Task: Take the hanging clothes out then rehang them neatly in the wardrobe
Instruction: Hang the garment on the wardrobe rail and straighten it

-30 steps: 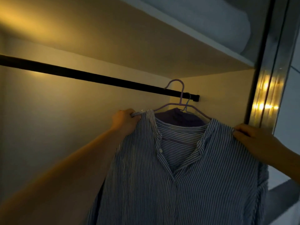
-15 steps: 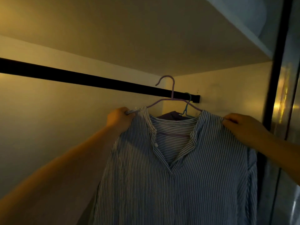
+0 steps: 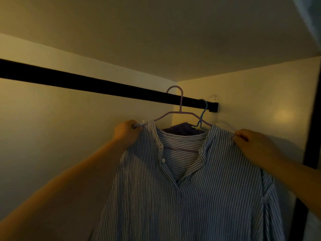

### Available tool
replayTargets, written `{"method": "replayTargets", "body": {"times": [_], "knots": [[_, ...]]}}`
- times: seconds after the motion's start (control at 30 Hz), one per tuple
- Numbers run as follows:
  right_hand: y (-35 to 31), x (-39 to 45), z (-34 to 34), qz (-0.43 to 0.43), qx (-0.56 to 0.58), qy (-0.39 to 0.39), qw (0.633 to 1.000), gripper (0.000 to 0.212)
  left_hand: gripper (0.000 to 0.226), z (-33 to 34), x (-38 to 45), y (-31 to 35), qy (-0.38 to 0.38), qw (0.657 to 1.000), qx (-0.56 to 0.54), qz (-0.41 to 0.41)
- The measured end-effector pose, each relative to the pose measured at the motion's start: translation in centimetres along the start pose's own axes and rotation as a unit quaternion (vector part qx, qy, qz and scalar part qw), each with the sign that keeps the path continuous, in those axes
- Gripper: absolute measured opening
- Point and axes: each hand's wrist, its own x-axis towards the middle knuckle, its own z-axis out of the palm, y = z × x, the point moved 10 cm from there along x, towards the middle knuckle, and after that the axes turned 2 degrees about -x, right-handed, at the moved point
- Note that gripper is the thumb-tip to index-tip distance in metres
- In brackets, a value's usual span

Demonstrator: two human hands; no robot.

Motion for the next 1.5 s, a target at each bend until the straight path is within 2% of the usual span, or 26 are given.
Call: {"method": "replayTargets", "body": {"times": [0.3, 0.5, 0.67, 0.8, 0.93, 1.1, 1.2, 1.33, 1.5], "knots": [[2.4, -0.5, 2.5, 0.0, -0.006, -0.009, 1.0, 0.021, 0.019, 4.7, 1.9, -0.8, -0.051, 0.999, -0.009, -0.005], [3.3, -1.5, 2.1, 0.014, -0.014, 0.012, 1.0, 0.017, 0.032, 7.0, 2.7, 0.0, -0.086, 0.996, -0.012, 0.001], [3.6, -2.2, 2.1, 0.022, 0.034, -0.009, 0.999, 0.021, 0.037, 8.2, 2.8, 0.9, -0.084, 0.996, -0.007, 0.014], [4.5, -1.4, 1.8, 0.08, 0.12, -0.035, 0.989, 0.033, 0.038, 8.1, 2.4, 1.9, -0.082, 0.996, 0.024, 0.032], [4.4, 0.0, 1.9, 0.082, 0.079, -0.082, 0.99, 0.033, 0.023, 8.2, 1.3, 4.7, -0.087, 0.994, 0.004, 0.071], [2.9, 1.7, 2.6, 0.066, -0.007, -0.144, 0.987, 0.039, 0.036, 8.0, 0.1, 6.6, -0.044, 0.997, -0.036, 0.043], [2.1, 2.9, 3.7, 0.063, -0.033, -0.172, 0.983, 0.044, 0.032, 7.8, -0.8, 9.2, -0.022, 0.993, -0.081, 0.079], [1.6, 4.3, 5.0, 0.066, -0.074, -0.216, 0.971, 0.046, 0.025, 7.8, -1.6, 12.2, 0.001, 0.988, -0.066, 0.14], [1.4, 4.7, 5.2, 0.029, -0.083, -0.227, 0.97, 0.049, 0.025, 9.0, -1.1, 11.9, -0.026, 0.985, -0.124, 0.119]]}}
